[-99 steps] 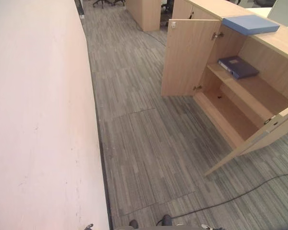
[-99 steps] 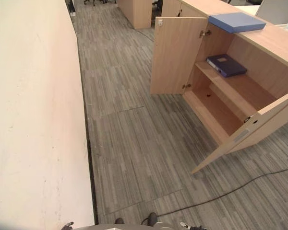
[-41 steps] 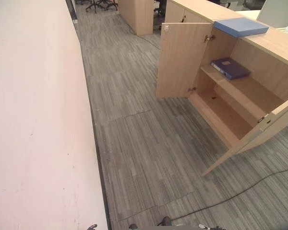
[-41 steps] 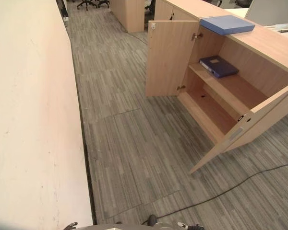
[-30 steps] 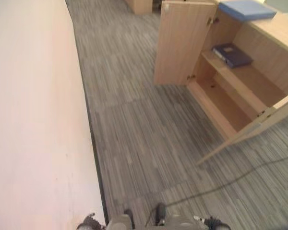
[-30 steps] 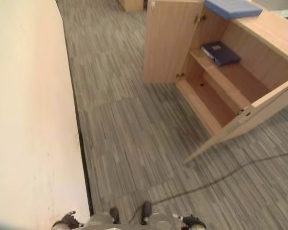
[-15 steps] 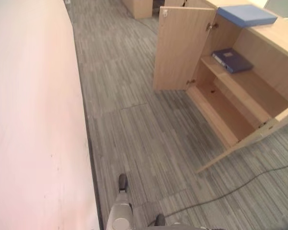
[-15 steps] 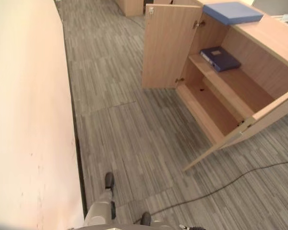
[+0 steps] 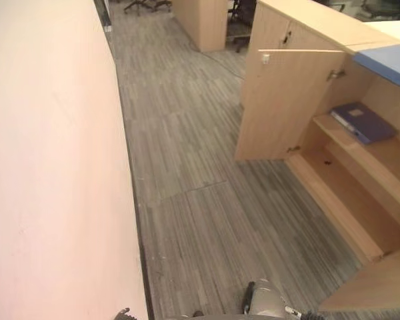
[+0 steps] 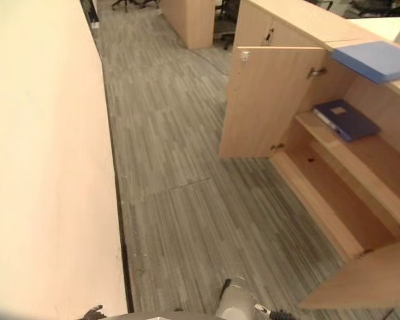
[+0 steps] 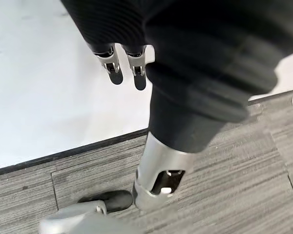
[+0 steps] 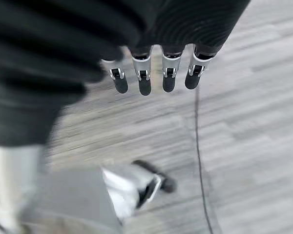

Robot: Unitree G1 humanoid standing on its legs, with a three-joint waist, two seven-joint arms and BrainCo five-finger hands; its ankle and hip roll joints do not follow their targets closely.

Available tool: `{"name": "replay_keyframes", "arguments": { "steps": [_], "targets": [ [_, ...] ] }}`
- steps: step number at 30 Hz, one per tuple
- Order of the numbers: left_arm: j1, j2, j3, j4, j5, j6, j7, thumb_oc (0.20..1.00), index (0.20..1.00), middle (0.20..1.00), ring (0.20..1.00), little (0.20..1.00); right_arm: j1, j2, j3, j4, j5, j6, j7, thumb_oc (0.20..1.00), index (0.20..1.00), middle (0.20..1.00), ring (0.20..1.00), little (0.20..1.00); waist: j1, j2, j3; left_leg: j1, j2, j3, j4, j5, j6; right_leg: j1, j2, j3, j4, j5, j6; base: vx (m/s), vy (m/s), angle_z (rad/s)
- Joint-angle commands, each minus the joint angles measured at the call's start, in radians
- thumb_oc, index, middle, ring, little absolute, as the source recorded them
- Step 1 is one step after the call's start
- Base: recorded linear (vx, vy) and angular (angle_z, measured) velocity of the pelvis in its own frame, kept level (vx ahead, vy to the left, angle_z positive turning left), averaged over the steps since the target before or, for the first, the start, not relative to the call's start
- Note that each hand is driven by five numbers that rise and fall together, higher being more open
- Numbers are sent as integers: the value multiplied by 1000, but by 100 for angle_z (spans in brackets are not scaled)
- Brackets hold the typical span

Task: Put the empty folder in the office cabinet

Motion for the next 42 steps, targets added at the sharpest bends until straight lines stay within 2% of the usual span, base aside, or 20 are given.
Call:
{"name": "replay_keyframes", "arguments": {
  "steps": [1,6,11,13,14,15,16,19,20,21,24,25,26,28,32,36,38,39,40,42],
  "targets": [
    [12,5,-5,42,43,4,-5,1000,1000,1000,1000,1000,-100,51,1,6,-16,-5,-13,1000,1000,1000,1000,1000,-1,-19,53,-61,-12,-44,-35,19,-31,123,-14,53,-253,237,86,336,-147,35],
    [28,7,30,87,79,11,-14,1000,1000,1000,1000,1000,-71,54,-8,32,-35,-2,1,1000,1000,1000,1000,1000,7,-33,32,23,18,-26,-35,-61,-54,180,-12,-50,-352,272,108,357,-162,22],
    [29,5,35,87,73,15,-15,1000,1000,1000,1000,1000,-39,48,-17,73,-42,1,5,1000,1000,1000,1000,1000,-16,-19,-3,74,98,5,14,-88,-84,182,20,-59,-261,202,62,347,-201,-39],
    [0,3,19,60,41,9,-11,1000,1000,1000,1000,1000,-34,49,-26,74,9,-15,-8,1000,1000,1000,1000,1000,-33,-27,-3,-1,182,35,250,-16,-127,227,73,-43,-242,124,9,393,-411,-24],
    [-6,6,17,48,26,9,-9,1000,1000,1000,1000,1000,-32,50,-27,72,22,-19,-14,1000,1000,1000,1000,1000,-32,-39,5,-57,204,36,381,25,-128,255,88,-35,-251,106,-11,194,-287,-10],
    [-6,6,17,48,26,9,-9,1000,1000,1000,1000,1000,-32,50,-27,72,22,-19,-14,1000,1000,1000,1000,1000,-33,-38,4,-61,206,34,386,22,-129,254,89,-36,-251,106,-11,175,-325,-9],
    [-16,12,11,25,5,7,-5,1000,1000,1000,1000,1000,-33,47,-27,68,38,-20,-20,1000,1000,1000,1000,1000,-19,-60,29,-162,223,14,637,105,-121,297,115,-23,-260,72,-55,162,-288,-35],
    [-21,12,1,13,-2,6,7,1000,1000,1000,1000,1000,-33,36,-33,64,49,-17,-33,1000,1000,1000,1000,1000,0,-81,53,-288,240,29,765,113,-95,345,126,12,-264,37,-83,174,-185,-59],
    [-19,11,-4,14,3,6,7,1000,1000,1000,1000,1000,-35,34,-33,61,53,-20,-36,1000,1000,1000,1000,1000,8,-88,54,-329,234,27,744,93,-84,361,126,31,-268,31,-83,245,12,-79],
    [-12,10,-12,18,16,9,3,1000,1000,1000,1000,1000,-35,31,-34,56,58,-25,-34,1000,1000,1000,1000,1000,24,-92,53,-371,218,20,627,72,-70,388,128,73,-279,27,-72,194,44,-60],
    [-7,9,-17,24,20,7,3,1000,1000,1000,1000,1000,-35,26,-29,54,53,-28,-36,1000,1000,1000,1000,1000,40,-89,55,-404,195,-18,490,88,-76,414,129,106,-288,16,-62,210,95,-110],
    [-7,9,-23,31,26,6,1,1000,1000,1000,1000,1000,-31,23,-24,56,47,-29,-36,1000,1000,1000,1000,1000,47,-77,53,-408,178,-73,334,132,-92,430,135,127,-293,7,-55,280,149,-86],
    [-5,6,-29,40,26,6,2,1000,1000,1000,1000,1000,-24,20,-23,59,36,-29,-39,1000,1000,1000,1000,1000,58,-51,55,-401,183,-164,158,222,-122,468,154,164,-301,-12,-48,373,188,-86],
    [-5,-2,-32,58,26,7,1,1000,1000,1000,1000,1000,-9,14,-26,74,22,-26,-38,1000,1000,1000,1000,1000,61,-30,55,-426,181,-281,14,266,-152,500,168,231,-305,-39,-45,408,178,-94],
    [3,-11,-29,82,29,6,-6,1000,1000,1000,1000,1000,6,10,-36,95,-2,-19,-26,1000,1000,1000,1000,1000,64,-6,32,-394,176,-348,-13,284,-174,527,169,304,-316,-57,-28,256,178,-135],
    [-5,-8,-35,87,34,6,-9,1000,1000,1000,1000,1000,15,19,-52,112,2,-10,-17,1000,1000,1000,1000,1000,49,-10,-1,-360,159,-297,9,257,-159,529,117,336,-322,-52,1,238,262,-80],
    [-18,6,-30,88,35,7,-8,1000,1000,1000,1000,1000,14,30,-60,112,12,-9,-7,1000,1000,1000,1000,1000,39,-18,-25,-329,123,-243,11,215,-116,499,70,362,-283,-49,34,230,321,-61],
    [-18,6,-30,88,35,7,-8,1000,1000,1000,1000,1000,14,31,-60,112,12,-9,-8,1000,1000,1000,1000,1000,41,-19,-25,-328,123,-241,11,214,-115,499,68,364,-282,-50,34,257,387,-48],
    [-32,25,-19,95,41,11,-12,1000,1000,1000,1000,1000,3,36,-65,101,20,-7,4,1000,1000,1000,1000,1000,37,-21,-36,-294,92,-198,-1,188,-82,455,39,376,-199,-47,54,131,200,-41],
    [-35,32,-16,95,46,13,-13,1000,1000,1000,1000,1000,1,36,-67,93,21,-7,9,1000,1000,1000,1000,1000,36,-20,-41,-273,78,-179,-13,176,-67,429,23,378,-153,-41,64,163,253,-72]
  ]
}}
